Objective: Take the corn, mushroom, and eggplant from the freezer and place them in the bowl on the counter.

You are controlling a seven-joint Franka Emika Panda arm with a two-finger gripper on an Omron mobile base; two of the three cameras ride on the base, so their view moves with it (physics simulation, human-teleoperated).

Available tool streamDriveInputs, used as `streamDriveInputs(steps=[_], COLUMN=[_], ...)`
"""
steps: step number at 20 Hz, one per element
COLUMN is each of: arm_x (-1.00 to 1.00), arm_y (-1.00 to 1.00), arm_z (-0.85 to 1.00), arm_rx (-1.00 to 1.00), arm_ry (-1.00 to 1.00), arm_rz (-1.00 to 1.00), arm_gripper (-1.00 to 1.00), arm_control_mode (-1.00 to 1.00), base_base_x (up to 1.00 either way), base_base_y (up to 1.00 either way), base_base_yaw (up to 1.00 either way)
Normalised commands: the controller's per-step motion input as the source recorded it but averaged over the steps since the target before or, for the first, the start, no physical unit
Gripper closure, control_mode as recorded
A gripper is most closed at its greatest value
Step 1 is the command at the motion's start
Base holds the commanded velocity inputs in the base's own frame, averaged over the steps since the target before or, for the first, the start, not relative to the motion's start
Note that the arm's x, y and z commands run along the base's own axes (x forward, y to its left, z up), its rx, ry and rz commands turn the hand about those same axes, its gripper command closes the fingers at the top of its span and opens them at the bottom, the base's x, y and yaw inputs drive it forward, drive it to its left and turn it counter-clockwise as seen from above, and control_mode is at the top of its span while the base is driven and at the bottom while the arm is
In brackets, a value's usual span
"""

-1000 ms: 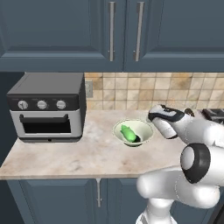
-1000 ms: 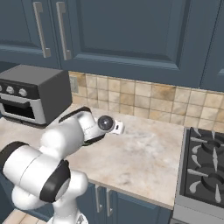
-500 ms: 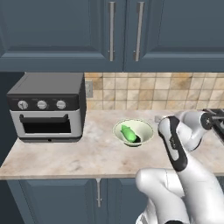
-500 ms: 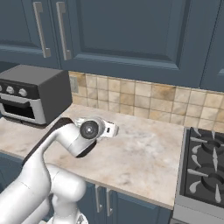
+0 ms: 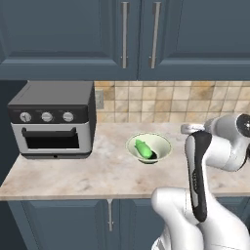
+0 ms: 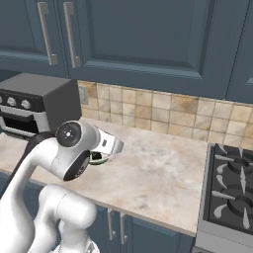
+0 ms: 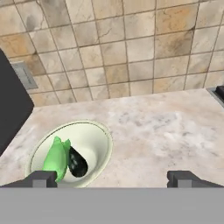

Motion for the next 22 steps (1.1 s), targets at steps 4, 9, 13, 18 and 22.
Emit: streamDriveInputs(steps=[4, 9, 13, 18, 22], arm_x=[-0.83, -0.71, -0.58, -0.69, -0.77], arm_y=[0.01, 0.16, 0.24, 0.23, 0.32], arm_z=[0.74, 0.72, 0.56, 0.25, 0.08], arm_rx=[0.0, -0.02, -0.08, -0.08, 0.0], arm_ry=[0.18, 0.09, 0.03, -0.06, -0.3], arm_rz=[-0.02, 0.0, 0.0, 0.0, 0.0], arm_gripper=[-1.0, -1.0, -1.0, -1.0, -1.0], arm_control_mode=[-1.0, -1.0, -1.0, -1.0, -1.0], base_base_x=[0.0, 0.0, 0.0, 0.0, 0.0], base_base_y=[0.0, 0.0, 0.0, 0.0, 0.0], base_base_yaw=[0.0, 0.0, 0.0, 0.0, 0.0])
